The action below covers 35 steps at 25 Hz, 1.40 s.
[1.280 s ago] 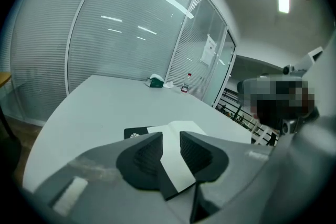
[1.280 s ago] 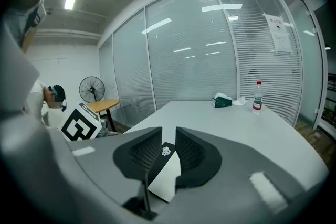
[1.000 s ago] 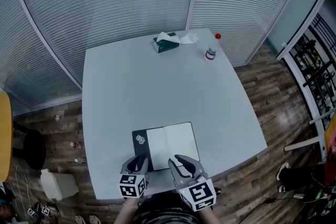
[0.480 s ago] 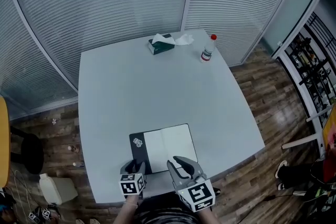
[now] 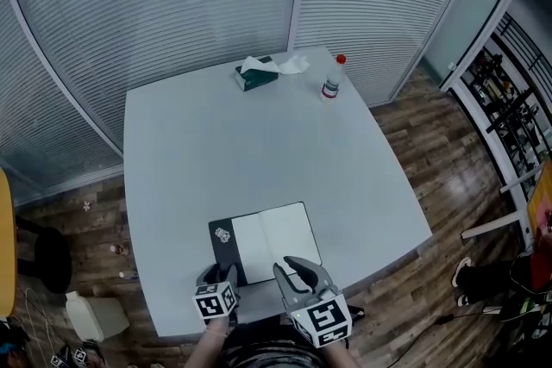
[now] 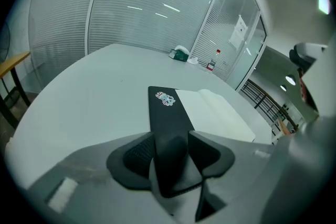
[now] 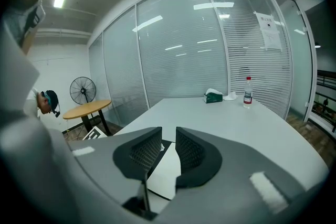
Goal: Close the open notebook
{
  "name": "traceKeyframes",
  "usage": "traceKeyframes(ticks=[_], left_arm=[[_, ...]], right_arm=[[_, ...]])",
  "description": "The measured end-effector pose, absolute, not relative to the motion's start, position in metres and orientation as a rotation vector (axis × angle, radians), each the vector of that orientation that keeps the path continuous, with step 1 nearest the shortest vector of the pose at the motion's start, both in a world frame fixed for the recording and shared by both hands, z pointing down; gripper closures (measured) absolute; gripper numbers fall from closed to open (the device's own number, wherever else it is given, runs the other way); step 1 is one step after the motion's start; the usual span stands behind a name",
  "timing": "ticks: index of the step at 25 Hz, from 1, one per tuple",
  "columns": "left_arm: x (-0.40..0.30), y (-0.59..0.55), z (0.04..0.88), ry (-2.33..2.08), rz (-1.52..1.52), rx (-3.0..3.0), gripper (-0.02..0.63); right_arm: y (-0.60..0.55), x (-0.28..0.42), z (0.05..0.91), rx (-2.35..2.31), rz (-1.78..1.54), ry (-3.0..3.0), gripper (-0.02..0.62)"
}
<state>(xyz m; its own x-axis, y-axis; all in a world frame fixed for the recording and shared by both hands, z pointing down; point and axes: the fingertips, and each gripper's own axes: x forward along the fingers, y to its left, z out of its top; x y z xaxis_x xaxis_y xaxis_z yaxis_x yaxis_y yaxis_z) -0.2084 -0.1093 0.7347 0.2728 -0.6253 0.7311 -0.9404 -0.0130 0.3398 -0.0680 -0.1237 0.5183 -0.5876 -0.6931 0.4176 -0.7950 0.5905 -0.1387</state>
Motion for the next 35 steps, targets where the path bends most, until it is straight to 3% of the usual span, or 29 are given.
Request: traceKeyframes(ticks=[9,15,18,28,35], left_arm=[[-0.206,-0.112,0.736,-1.530,0.497,1.675,0.392],[-0.208,-0.112,0.731,-1.443,0.190,1.563,0.383],[-0.188,-0.115,0.723,-1.322,0.091,1.595,0.428],[-0.204,-0.104,0.726,-1.538,0.402,1.647,0.414],[-0.202,-0.108,0.739,-1.547,0.486,1.630,0.338]], right_arm=[[-0.129,-0.069,0.515,1.143,0.425,-2.537,0.508],[-0.128,-0.064,0.511,1.124,0.447,-2.568,0.508],[-0.129,-0.058,0.511,1.124,0.446,-2.573,0.507],[-0.132,-0.041,0.506,1.147,0.451,-2.573,0.505],[-0.133,-0.042,0.512,1.135,0.476,-2.573,0.502]])
